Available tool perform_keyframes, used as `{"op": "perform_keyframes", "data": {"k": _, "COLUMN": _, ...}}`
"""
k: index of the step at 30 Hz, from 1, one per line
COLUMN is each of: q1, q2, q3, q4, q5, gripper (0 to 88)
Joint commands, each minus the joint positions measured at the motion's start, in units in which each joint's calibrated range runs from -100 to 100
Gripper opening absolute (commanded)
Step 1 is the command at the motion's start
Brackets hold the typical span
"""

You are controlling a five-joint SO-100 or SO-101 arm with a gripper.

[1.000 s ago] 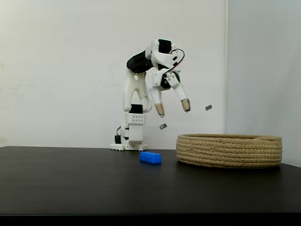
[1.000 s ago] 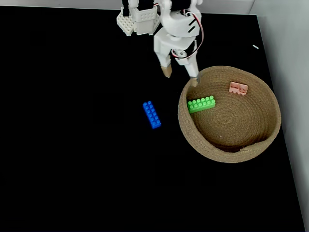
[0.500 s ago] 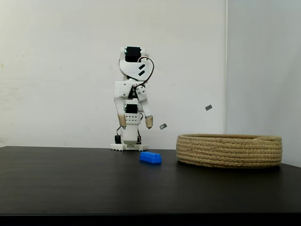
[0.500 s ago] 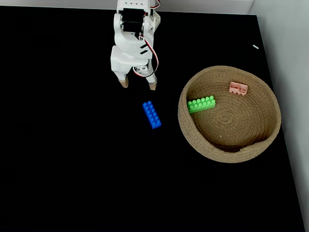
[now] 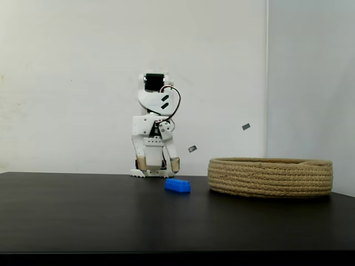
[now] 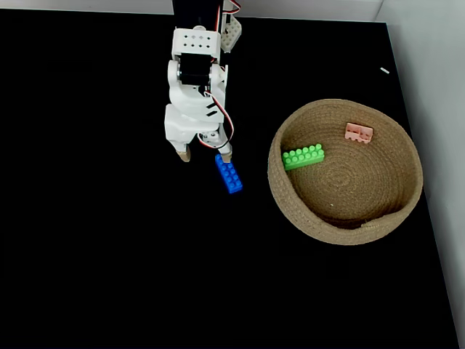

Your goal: Place the lego blocks in the tray

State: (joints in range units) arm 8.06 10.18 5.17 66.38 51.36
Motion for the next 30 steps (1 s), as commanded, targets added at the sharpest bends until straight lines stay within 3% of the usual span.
{"op": "perform_keyframes", "data": {"k": 1, "q1": -2.29, "q2": -1.32, "q3": -0.29, "q4": -0.29, "q5": -0.73, "gripper": 27.1}}
{"op": "perform_keyframes", "data": {"k": 24, "q1": -6.25, "q2": 6.42, "q3": 0.62, "q4": -4.7, "q5": -1.95, "gripper": 23.9}}
{"op": "perform_keyframes", "data": {"k": 27, "q1": -6.33, "q2": 7.02, "q3": 0.26, "q4": -4.7, "q5": -2.1, "gripper": 18.1}}
{"op": "perform_keyframes", "data": {"k": 30, "q1": -6.58, "q2": 6.93, "q3": 0.07, "q4": -4.7, "q5": -2.64, "gripper": 2.8}}
